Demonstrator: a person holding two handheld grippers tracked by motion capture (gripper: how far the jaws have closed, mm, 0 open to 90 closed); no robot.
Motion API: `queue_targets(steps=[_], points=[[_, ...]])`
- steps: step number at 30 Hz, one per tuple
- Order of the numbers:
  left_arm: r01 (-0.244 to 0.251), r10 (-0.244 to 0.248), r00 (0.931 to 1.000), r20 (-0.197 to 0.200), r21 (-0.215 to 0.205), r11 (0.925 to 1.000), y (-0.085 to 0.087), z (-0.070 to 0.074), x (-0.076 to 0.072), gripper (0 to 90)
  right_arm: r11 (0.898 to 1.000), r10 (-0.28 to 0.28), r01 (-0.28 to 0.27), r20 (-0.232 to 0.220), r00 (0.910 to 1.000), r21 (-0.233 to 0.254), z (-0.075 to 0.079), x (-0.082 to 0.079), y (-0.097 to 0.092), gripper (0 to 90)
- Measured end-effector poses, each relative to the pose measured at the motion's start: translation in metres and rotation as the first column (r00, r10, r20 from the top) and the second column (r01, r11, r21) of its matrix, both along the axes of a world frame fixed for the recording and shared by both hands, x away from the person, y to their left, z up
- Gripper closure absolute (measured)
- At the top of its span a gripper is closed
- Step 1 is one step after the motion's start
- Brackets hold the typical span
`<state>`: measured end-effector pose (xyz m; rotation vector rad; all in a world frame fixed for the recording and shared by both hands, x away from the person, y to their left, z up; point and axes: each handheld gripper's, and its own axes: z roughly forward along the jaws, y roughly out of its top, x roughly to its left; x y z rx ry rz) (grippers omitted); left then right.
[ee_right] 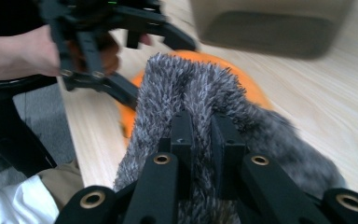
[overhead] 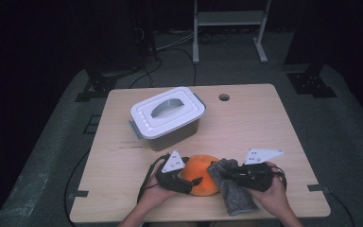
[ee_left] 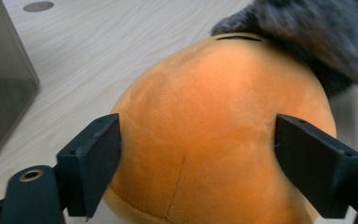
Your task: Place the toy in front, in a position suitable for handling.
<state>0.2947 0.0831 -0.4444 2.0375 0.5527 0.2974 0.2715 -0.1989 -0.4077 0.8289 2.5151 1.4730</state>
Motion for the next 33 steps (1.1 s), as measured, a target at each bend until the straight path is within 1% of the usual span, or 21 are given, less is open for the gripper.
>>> queue_targets(steps=[1,2,4,5,6,7,10,11,14,17,18,20,21,23,24,25,26,27,28,31,33], points=[[-0.003,0.003,1.0000,-0.005,0.000,1.0000,0.000,0.000,0.000,13.3,0.999,0.015,-0.014,0.019,0.9997,-0.048,-0.003,-0.001,0.011,80.1],[0.001,-0.001,1.0000,0.000,-0.006,1.0000,0.001,0.000,0.000,12.3,0.998,0.017,-0.015,0.025,0.9995,-0.058,-0.005,-0.001,0.012,80.0],[0.026,-0.026,0.9997,0.002,-0.025,0.9993,0.004,0.001,-0.001,10.0,0.998,0.014,-0.013,0.022,0.9997,-0.062,-0.007,0.003,0.009,80.0],[0.026,-0.026,0.9997,0.002,-0.025,0.9993,0.004,0.001,-0.001,8.9,0.998,0.014,-0.013,0.022,0.9997,-0.062,-0.007,0.003,0.009,80.0],[0.059,-0.059,0.9982,0.007,-0.049,0.9970,0.006,0.003,-0.002,7.8,0.998,0.003,-0.003,0.013,0.9999,-0.057,-0.009,0.006,0.003,79.9],[0.059,-0.059,0.9982,0.007,-0.049,0.9970,0.006,0.003,-0.002,7.9,0.998,0.003,-0.003,0.013,0.9999,-0.057,-0.009,0.006,0.003,79.9],[0.119,-0.117,0.9919,0.050,-0.040,0.9921,0.006,0.004,-0.006,6.8,0.997,-0.034,0.034,0.002,0.9994,-0.066,-0.014,0.011,-0.010,79.6],[0.123,-0.121,0.9912,0.053,-0.036,0.9917,0.006,0.003,-0.006,6.8,0.997,-0.040,0.040,-0.001,0.9992,-0.070,-0.014,0.012,-0.012,79.6],[0.123,-0.122,0.9908,0.059,-0.022,0.9922,0.005,0.002,-0.007,6.9,0.993,-0.075,0.074,-0.016,0.9970,-0.089,-0.018,0.014,-0.019,79.6],[0.111,-0.111,0.9920,0.060,-0.007,0.9938,0.003,0.001,-0.008,7.3,0.994,-0.073,0.072,-0.011,0.9973,-0.080,-0.014,0.012,-0.020,79.8],[0.112,-0.111,0.9916,0.066,-0.004,0.9937,0.002,0.001,-0.008,7.3,0.995,-0.067,0.067,-0.003,0.9977,-0.069,-0.011,0.010,-0.018,79.8],[0.104,-0.104,0.9917,0.075,-0.003,0.9945,-0.002,0.002,-0.008,7.4,0.999,-0.035,0.035,0.009,0.9994,-0.007,-0.002,0.006,-0.013,79.8],[0.099,-0.099,0.9922,0.076,-0.004,0.9950,-0.004,0.002,-0.008,7.4,1.000,-0.016,0.016,0.028,0.9995,0.001,0.003,0.003,-0.006,79.8],[0.092,-0.092,0.9927,0.078,-0.001,0.9957,-0.007,0.002,-0.008,7.4,1.000,0.016,-0.016,0.047,0.9988,-0.014,0.006,-0.001,0.005,79.6],[0.093,-0.093,0.9925,0.080,0.003,0.9957,-0.007,0.002,-0.007,7.3,0.998,0.043,-0.039,0.059,0.9973,-0.058,0.002,-0.003,0.016,79.4],[0.093,-0.093,0.9925,0.080,0.003,0.9957,-0.007,0.002,-0.007,7.3,0.998,0.043,-0.039,0.059,0.9973,-0.058,0.002,-0.003,0.016,79.4],[0.099,-0.099,0.9919,0.080,0.002,0.9951,-0.006,0.002,-0.008,7.3,0.996,0.053,-0.049,0.051,0.9973,-0.076,-0.003,-0.001,0.018,79.5],[0.105,-0.104,0.9912,0.081,0.001,0.9945,-0.004,0.003,-0.008,7.3,0.996,0.053,-0.049,0.051,0.9973,-0.076,-0.003,-0.001,0.018,79.5],[0.107,-0.107,0.9909,0.082,-0.005,0.9942,-0.003,0.004,-0.009,7.3,0.997,0.051,-0.049,0.034,0.9981,-0.056,-0.005,0.001,0.012,79.5],[0.106,-0.105,0.9903,0.090,-0.006,0.9943,0.001,0.008,-0.011,7.3,0.998,0.038,-0.037,0.029,0.9989,-0.057,-0.007,0.002,0.006,79.5],[0.123,-0.124,0.9874,0.099,0.014,0.9923,0.006,0.011,-0.013,9.3,0.998,0.026,-0.024,0.017,0.9995,-0.064,-0.009,0.001,-0.003,79.5]])
